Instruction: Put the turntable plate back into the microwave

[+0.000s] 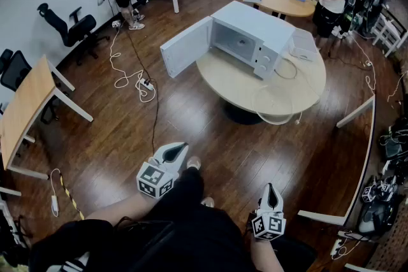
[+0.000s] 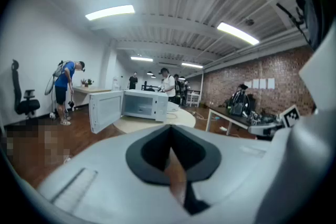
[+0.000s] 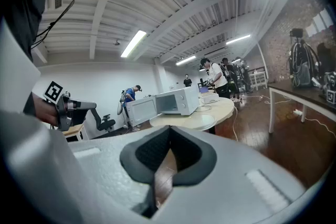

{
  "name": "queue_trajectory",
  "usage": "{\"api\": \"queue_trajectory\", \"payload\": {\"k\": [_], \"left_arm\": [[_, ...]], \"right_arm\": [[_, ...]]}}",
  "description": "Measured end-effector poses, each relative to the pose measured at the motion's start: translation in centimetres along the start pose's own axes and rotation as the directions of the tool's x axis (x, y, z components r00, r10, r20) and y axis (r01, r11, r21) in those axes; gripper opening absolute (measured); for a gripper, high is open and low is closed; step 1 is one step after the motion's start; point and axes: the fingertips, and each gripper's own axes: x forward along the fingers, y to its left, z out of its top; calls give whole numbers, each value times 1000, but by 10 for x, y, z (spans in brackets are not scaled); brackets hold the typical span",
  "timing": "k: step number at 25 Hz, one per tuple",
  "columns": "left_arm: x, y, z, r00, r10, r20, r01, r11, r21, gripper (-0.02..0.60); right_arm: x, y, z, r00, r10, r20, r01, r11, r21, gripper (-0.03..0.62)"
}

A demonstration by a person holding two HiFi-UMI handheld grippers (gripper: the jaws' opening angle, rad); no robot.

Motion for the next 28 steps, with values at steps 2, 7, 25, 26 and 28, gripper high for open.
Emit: {"api": "queue_trajectory", "payload": {"k": [2, 7, 25, 26, 28], "left_arm": [[6, 1, 14, 1000, -2, 26, 0, 995, 95, 6], [30, 19, 34, 997, 4, 78, -8, 999, 50, 6], [135, 66, 51, 990, -140, 17, 140, 990, -5, 6], [142, 70, 53, 989, -147, 17, 147, 989, -9, 6], [155, 81, 61, 987, -160, 21, 160, 987, -9, 6]], "right_arm": [[5, -7, -2, 1000, -10, -9, 10, 1000, 8, 2], [14, -14, -3, 999, -20, -31, 19, 999, -27, 2], [109, -10, 39, 995, -90, -40, 88, 994, -63, 2], [117, -7, 43, 995, -91, -41, 88, 994, -61, 2], [131, -1, 51, 995, -89, -41, 87, 994, -67, 2]]}}
